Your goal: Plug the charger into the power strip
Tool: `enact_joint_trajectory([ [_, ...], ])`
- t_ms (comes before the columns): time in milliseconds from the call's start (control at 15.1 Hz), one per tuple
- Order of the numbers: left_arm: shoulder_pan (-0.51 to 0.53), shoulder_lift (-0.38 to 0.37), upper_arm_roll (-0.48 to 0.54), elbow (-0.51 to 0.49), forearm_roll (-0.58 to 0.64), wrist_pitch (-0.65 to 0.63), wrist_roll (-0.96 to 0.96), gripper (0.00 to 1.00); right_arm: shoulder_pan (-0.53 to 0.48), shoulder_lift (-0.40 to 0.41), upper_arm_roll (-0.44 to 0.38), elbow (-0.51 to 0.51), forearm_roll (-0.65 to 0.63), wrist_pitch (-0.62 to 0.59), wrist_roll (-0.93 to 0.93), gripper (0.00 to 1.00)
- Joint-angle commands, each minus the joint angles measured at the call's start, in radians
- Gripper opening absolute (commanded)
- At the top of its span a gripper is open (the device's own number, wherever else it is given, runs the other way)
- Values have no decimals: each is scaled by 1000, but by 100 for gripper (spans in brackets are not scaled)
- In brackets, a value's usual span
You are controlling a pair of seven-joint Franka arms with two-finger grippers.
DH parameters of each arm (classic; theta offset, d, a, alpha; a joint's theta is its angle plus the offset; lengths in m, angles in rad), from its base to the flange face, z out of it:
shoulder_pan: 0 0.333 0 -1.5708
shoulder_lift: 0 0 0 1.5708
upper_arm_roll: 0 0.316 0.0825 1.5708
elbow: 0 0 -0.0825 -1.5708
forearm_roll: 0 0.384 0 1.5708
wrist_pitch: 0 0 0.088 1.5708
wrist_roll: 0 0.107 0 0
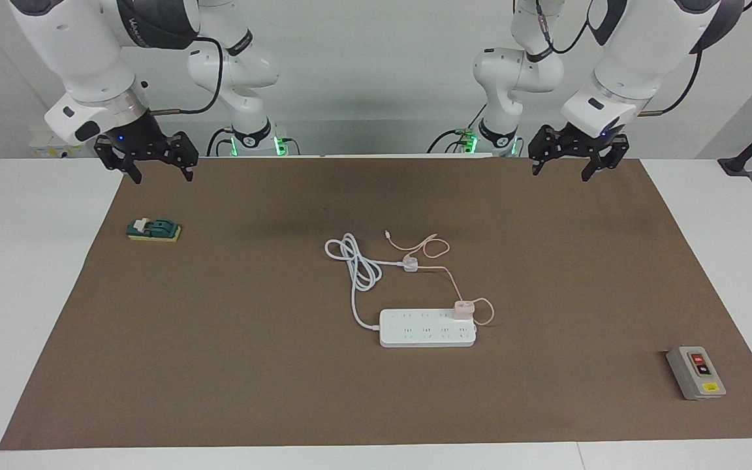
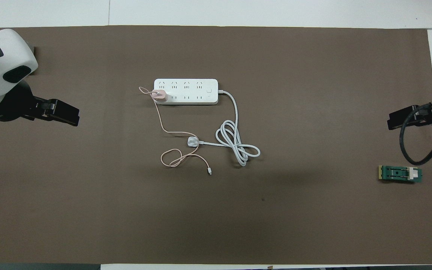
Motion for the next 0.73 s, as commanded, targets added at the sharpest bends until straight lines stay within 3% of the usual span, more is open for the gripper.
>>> enact_joint_trajectory([
  [0, 66, -19, -21, 12, 4, -25, -14, 100, -16, -18, 8, -14, 17, -6, -17, 100],
  [133, 96, -34, -50, -5, 4, -9, -14, 100, -16, -18, 8, -14, 17, -6, -17, 100],
  [265, 191, -43, -126, -17, 4, -23, -15, 100, -17, -16, 8, -14, 17, -6, -17, 100],
  [398, 230, -81, -149, -77, 6, -8, -17, 100, -16, -16, 8, -13, 17, -5, -16, 100],
  [663, 293, -117, -171, -101, 4, -20, -15, 100, -16, -18, 8, -13, 17, -6, -16, 100],
])
